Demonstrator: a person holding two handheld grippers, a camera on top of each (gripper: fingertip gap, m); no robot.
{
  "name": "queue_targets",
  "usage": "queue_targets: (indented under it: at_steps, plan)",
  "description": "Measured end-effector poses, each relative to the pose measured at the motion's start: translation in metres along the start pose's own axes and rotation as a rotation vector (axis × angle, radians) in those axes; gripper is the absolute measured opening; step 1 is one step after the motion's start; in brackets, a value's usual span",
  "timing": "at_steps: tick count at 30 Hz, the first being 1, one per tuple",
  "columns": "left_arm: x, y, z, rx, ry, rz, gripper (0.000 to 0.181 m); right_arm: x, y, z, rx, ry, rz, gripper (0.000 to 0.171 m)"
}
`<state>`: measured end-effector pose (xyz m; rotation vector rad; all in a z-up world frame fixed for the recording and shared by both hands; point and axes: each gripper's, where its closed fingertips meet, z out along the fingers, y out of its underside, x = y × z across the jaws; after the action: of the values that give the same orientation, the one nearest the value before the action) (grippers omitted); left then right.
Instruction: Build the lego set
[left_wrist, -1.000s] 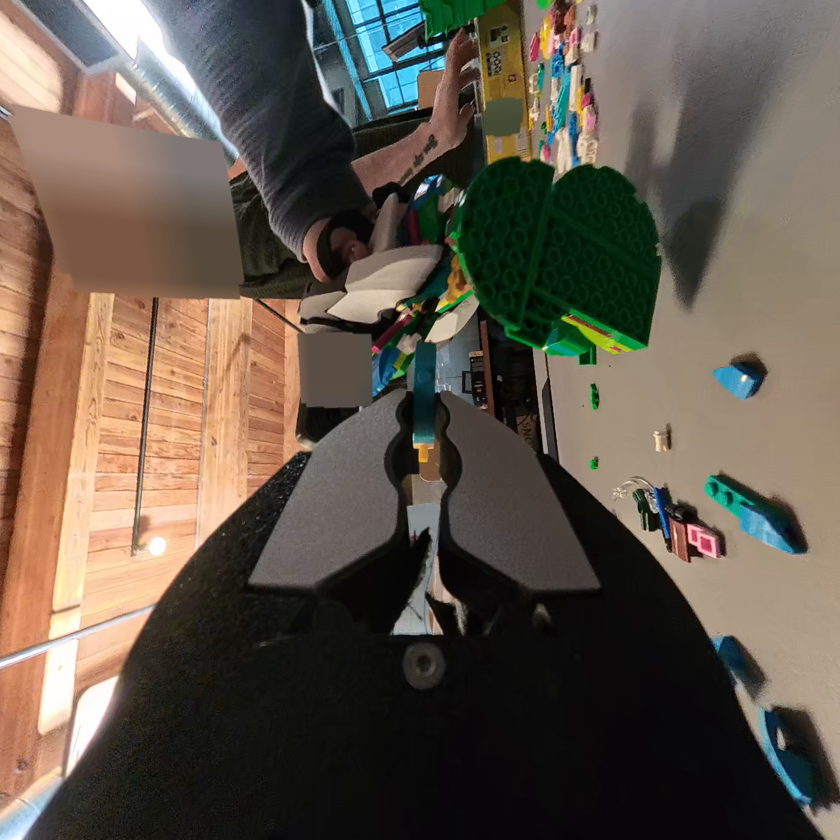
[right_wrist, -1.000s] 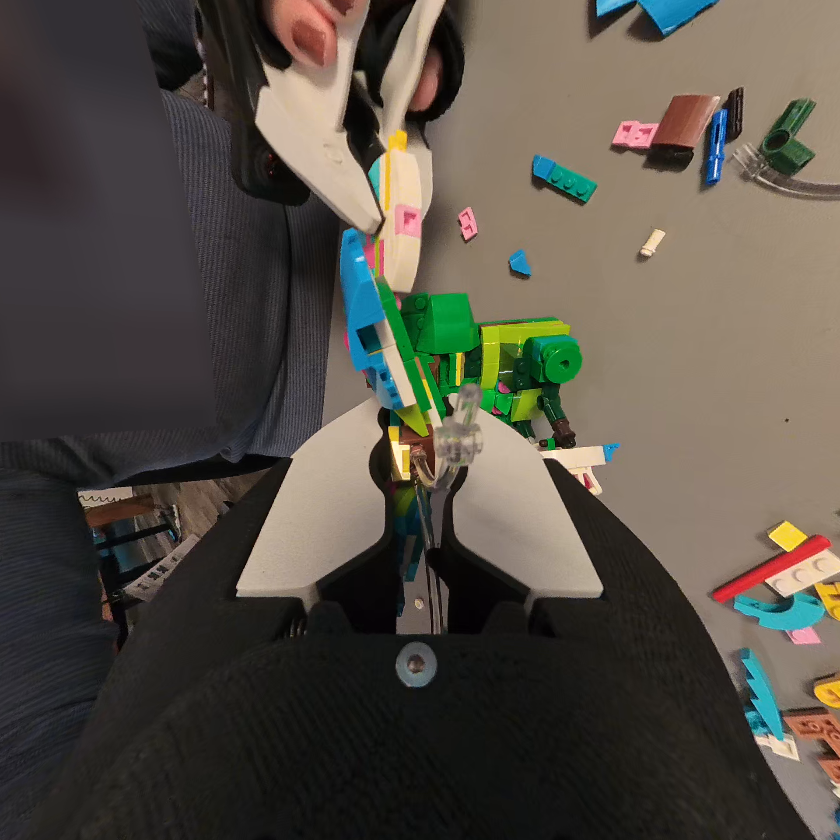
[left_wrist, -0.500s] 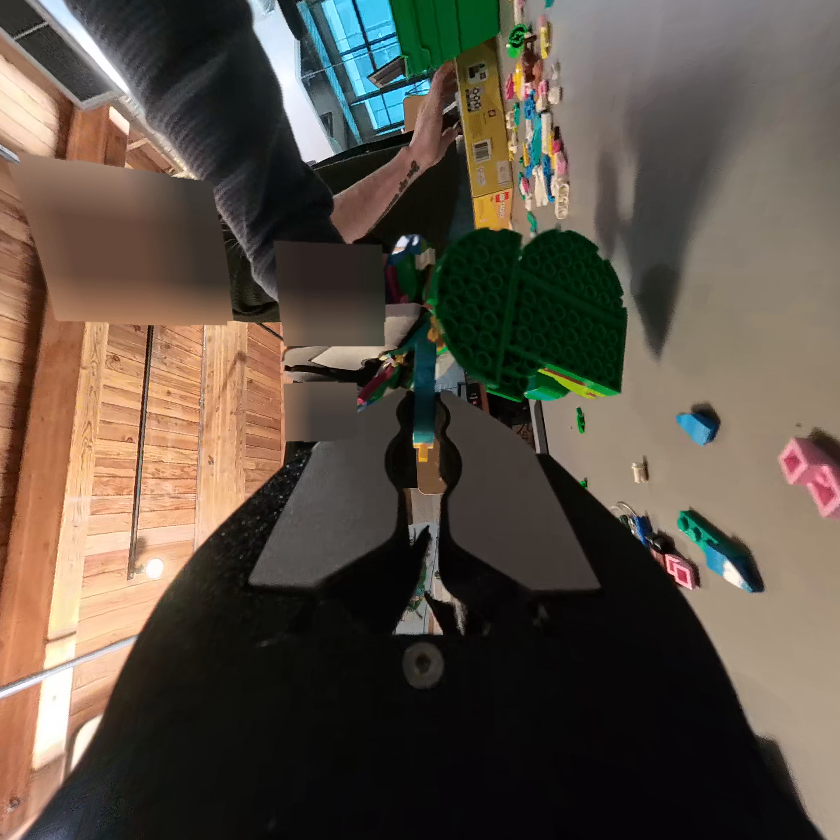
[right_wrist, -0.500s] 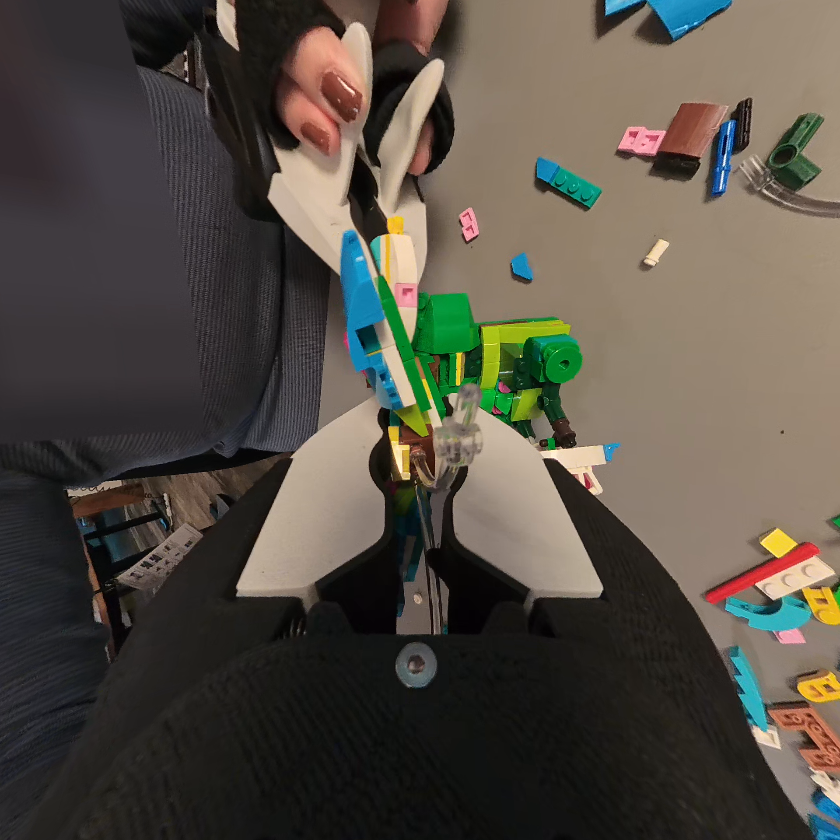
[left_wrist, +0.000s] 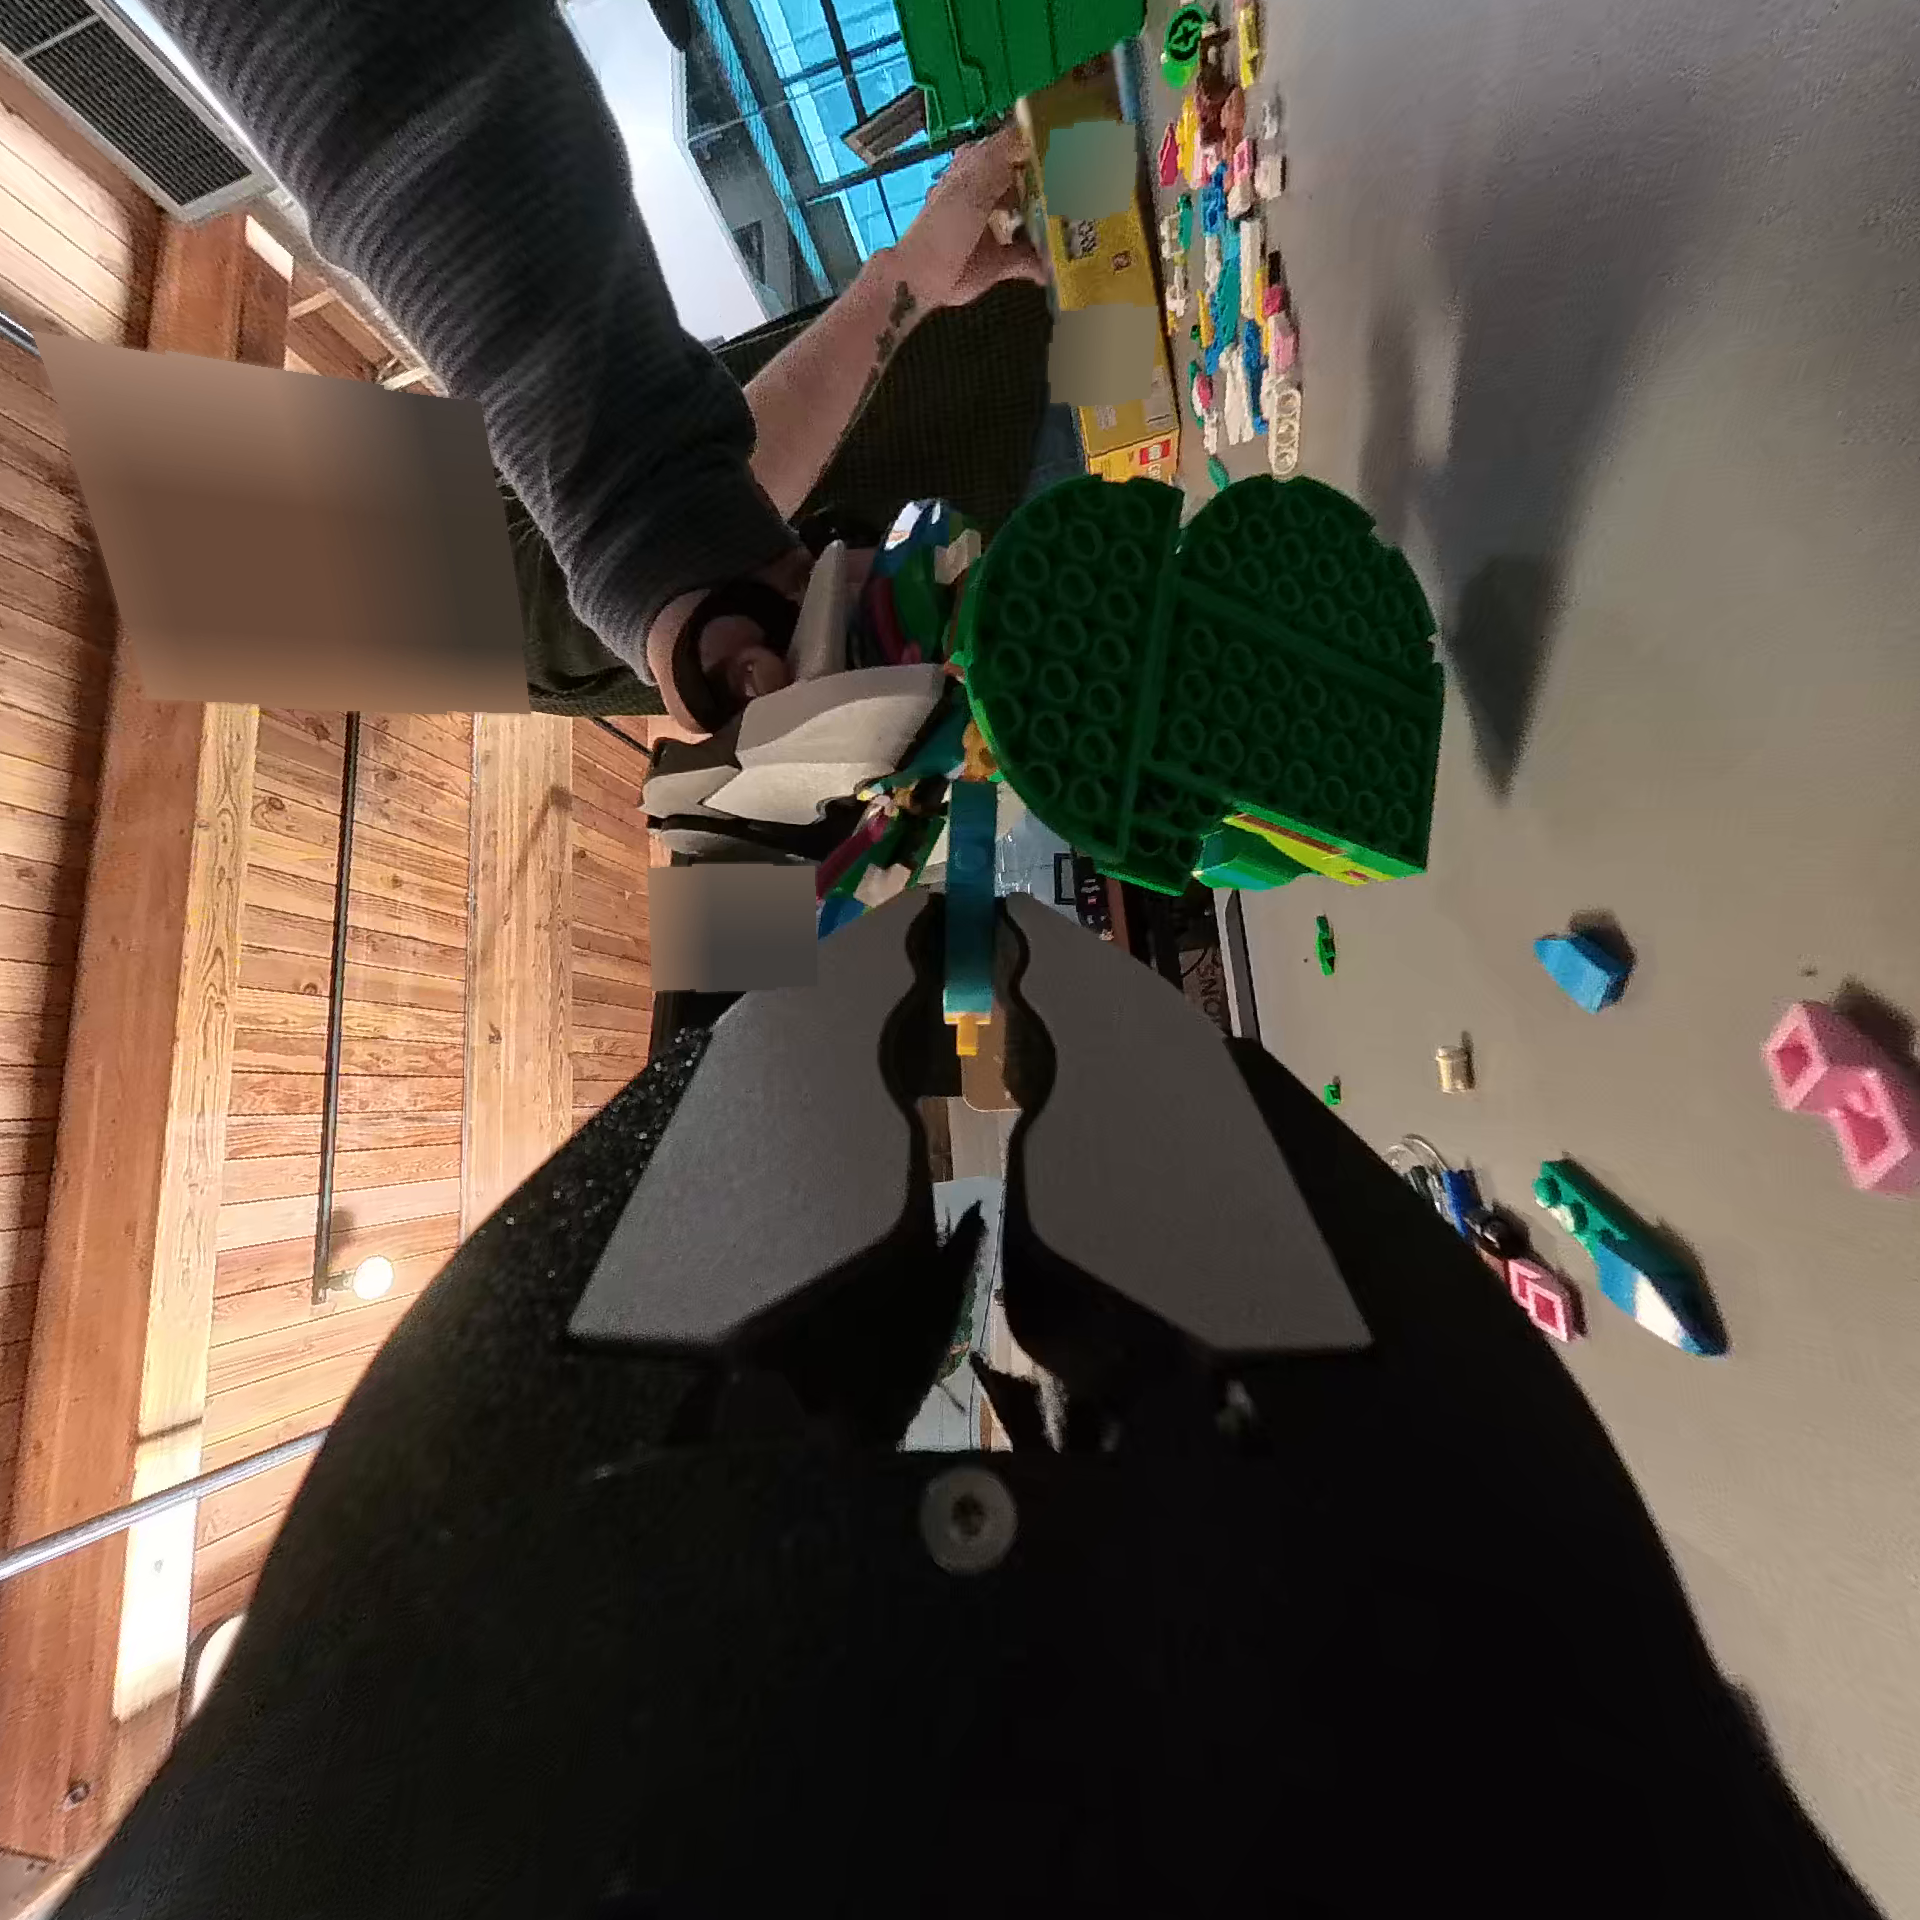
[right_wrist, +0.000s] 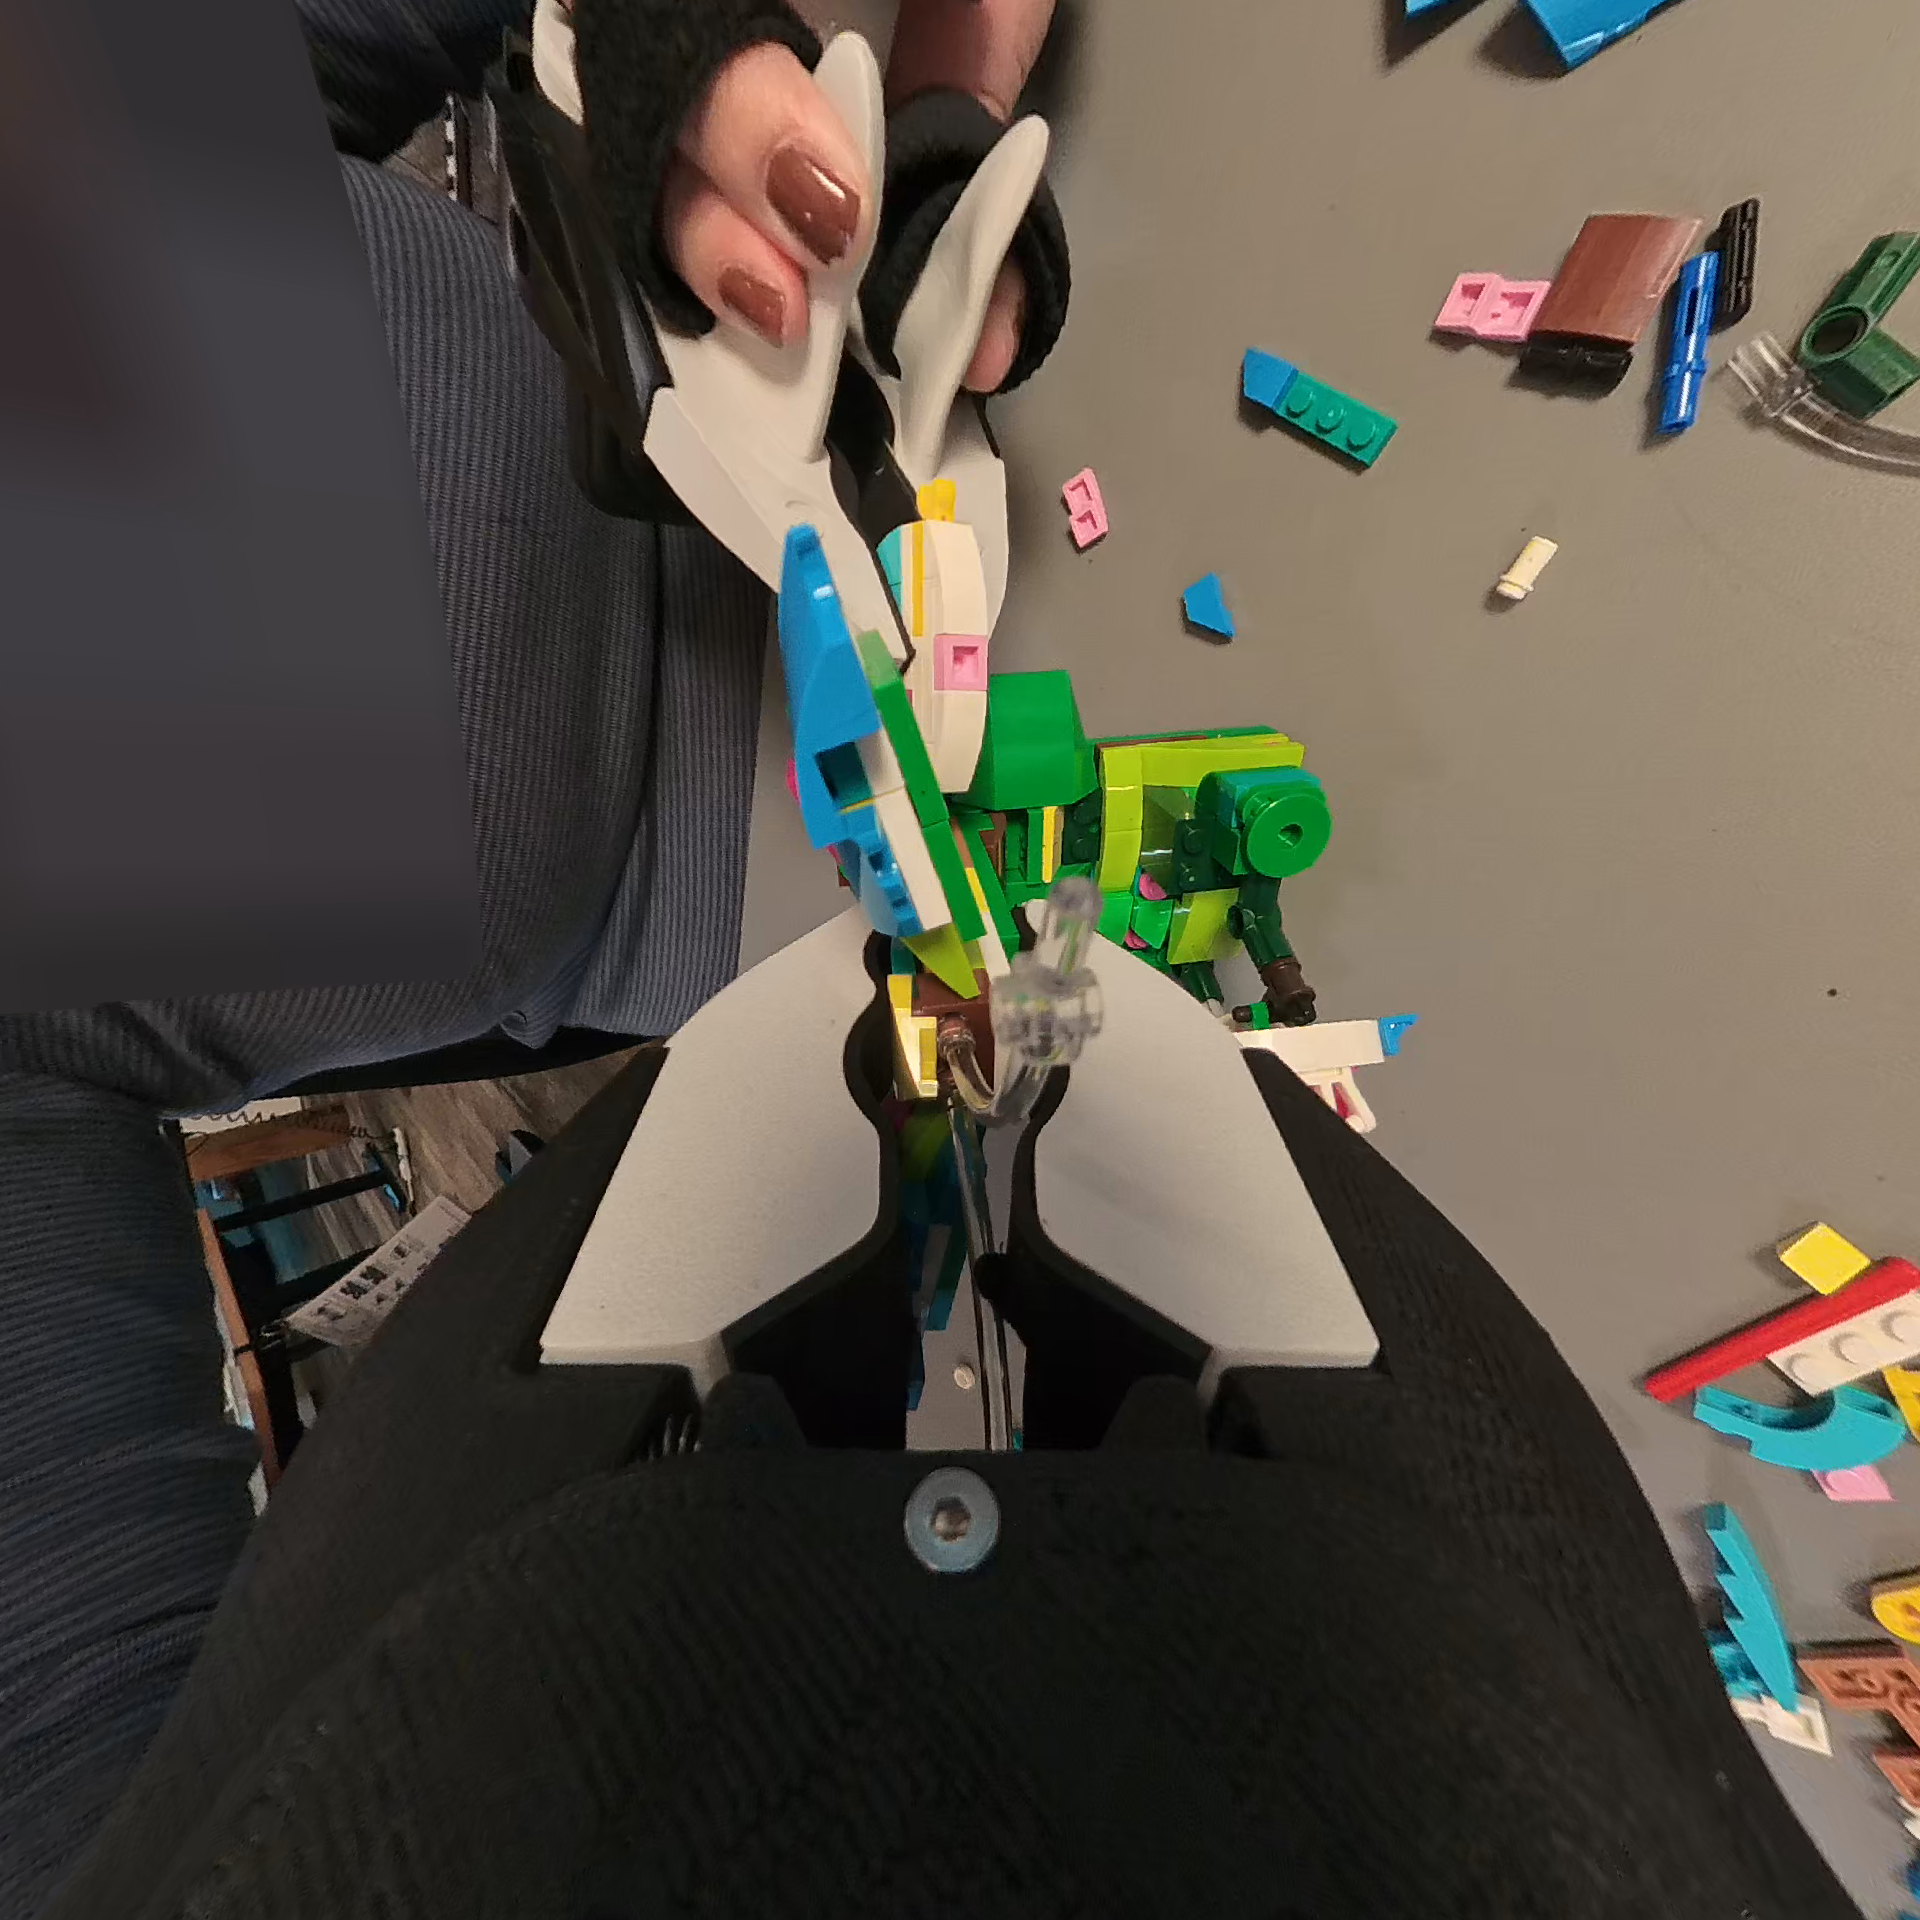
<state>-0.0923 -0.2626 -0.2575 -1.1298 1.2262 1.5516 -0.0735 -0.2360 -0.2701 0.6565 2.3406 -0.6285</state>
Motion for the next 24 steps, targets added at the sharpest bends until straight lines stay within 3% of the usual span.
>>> queue_targets:
  at_steps: [1,16,24]
  plan:
    - [0.0,0.0,0.0,0.001,0.001,0.0,0.008,0.0,0.0,0.0,0.001,0.0,0.0,0.019]
    - [0.002,-0.004,-0.002,0.018,-0.007,0.077,0.008,-0.001,0.0,0.005,0.108,0.025,-0.016,0.018]
    - [0.005,-0.018,-0.006,0.141,-0.017,0.222,0.008,-0.004,0.008,0.021,0.206,0.108,-0.062,0.018]
